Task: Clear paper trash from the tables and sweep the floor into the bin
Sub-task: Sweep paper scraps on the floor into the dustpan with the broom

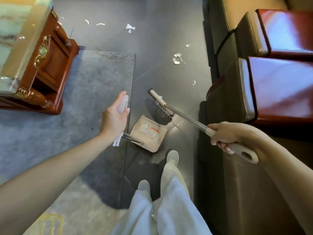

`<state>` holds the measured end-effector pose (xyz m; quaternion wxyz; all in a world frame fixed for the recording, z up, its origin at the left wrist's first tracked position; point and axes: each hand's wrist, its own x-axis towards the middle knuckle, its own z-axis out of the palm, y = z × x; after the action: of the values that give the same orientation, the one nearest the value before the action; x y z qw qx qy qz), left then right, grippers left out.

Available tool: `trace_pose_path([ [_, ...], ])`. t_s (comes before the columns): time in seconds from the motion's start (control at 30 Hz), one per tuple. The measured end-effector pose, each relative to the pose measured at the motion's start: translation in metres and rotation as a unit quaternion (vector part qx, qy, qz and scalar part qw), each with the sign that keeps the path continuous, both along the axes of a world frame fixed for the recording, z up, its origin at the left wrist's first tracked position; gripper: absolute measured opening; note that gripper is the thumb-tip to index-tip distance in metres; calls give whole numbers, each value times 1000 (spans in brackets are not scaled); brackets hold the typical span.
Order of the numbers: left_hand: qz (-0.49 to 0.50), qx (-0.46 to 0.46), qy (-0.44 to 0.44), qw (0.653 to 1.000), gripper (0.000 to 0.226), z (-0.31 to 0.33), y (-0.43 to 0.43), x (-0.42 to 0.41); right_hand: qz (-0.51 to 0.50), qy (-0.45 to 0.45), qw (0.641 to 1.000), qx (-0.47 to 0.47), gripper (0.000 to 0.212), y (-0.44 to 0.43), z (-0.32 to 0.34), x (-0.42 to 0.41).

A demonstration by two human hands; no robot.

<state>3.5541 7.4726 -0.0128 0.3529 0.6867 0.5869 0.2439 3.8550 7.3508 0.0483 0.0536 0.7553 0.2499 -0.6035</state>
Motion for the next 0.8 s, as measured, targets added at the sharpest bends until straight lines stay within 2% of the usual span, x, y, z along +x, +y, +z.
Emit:
trace_pose_path([
  [0.17, 58, 6, -18, 998, 52, 12, 47, 25, 17, -12, 1000, 8, 42, 85, -24, 41],
  [0.27, 76, 1, -8, 997, 51, 11, 72, 50, -8, -5, 1000, 29, 49, 120, -37, 63],
  [0.4, 101, -13, -3, 995, 50, 4, 92, 82, 30, -17, 996, 79, 55, 151, -53, 88],
  [0.5, 88, 2, 22, 996, 49, -3, 98, 91, 50, -17, 997, 61, 51, 169, -65, 103],
  [0.63, 69, 5, 65, 996, 52, -9, 94, 87, 53, -7, 998, -37, 40, 181, -67, 105],
  [0.8, 53, -11, 72, 996, 52, -13, 94, 94, 133, 6, 991, -23, 55, 182, -68, 82],
])
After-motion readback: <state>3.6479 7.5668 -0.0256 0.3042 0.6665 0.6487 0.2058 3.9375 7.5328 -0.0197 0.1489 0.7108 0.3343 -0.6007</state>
